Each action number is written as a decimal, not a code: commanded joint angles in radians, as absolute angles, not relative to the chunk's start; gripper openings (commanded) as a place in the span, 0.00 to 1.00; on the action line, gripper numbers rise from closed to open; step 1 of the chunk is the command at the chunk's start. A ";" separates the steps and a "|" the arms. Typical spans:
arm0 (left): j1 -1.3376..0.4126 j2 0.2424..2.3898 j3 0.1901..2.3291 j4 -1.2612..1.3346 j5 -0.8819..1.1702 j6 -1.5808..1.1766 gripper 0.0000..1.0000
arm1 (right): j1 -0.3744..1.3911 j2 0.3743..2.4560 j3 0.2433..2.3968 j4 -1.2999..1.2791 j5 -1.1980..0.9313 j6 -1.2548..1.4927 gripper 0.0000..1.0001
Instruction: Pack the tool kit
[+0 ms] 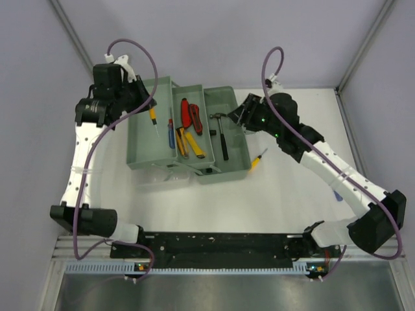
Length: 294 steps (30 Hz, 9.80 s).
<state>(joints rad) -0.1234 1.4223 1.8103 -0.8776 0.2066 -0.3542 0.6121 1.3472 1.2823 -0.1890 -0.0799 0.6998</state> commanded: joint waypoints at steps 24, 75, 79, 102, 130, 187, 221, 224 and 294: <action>-0.087 1.609 1.832 -1.111 -0.104 -0.161 0.47 | 0.403 1.649 1.133 -0.538 0.210 0.867 0.38; -0.231 1.295 1.648 -0.531 0.726 -0.429 0.72 | 0.405 1.353 1.382 -0.358 -0.179 0.629 0.00; -0.307 1.307 1.600 -0.459 0.744 -0.463 0.72 | 0.425 1.319 1.333 -0.094 -0.441 0.716 0.00; -0.459 1.331 1.483 -0.273 0.738 -0.558 0.06 | 0.548 1.341 1.319 0.301 -0.641 0.914 0.02; -0.232 1.466 1.591 -1.008 -0.161 -0.314 0.09 | -0.101 1.124 0.922 -0.561 0.153 0.811 0.67; -0.215 1.459 1.761 -1.000 0.118 -0.207 0.74 | -0.566 1.362 0.649 -0.340 -0.110 0.586 0.72; -0.215 1.353 1.718 -0.928 0.186 -0.241 0.76 | -0.074 1.407 0.686 -0.511 0.020 0.437 0.66; -0.215 1.355 1.721 -0.925 0.190 -0.241 0.76 | -0.054 1.442 0.706 -0.534 0.031 0.407 0.66; -0.215 1.347 1.755 -0.946 0.175 -0.218 0.79 | 0.322 1.451 0.801 -0.658 0.008 0.517 0.61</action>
<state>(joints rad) -0.2176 1.3827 1.7237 -0.9726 0.1604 -0.2295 0.3119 1.5169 0.8597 -0.6556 0.1352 0.4770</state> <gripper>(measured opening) 0.785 0.645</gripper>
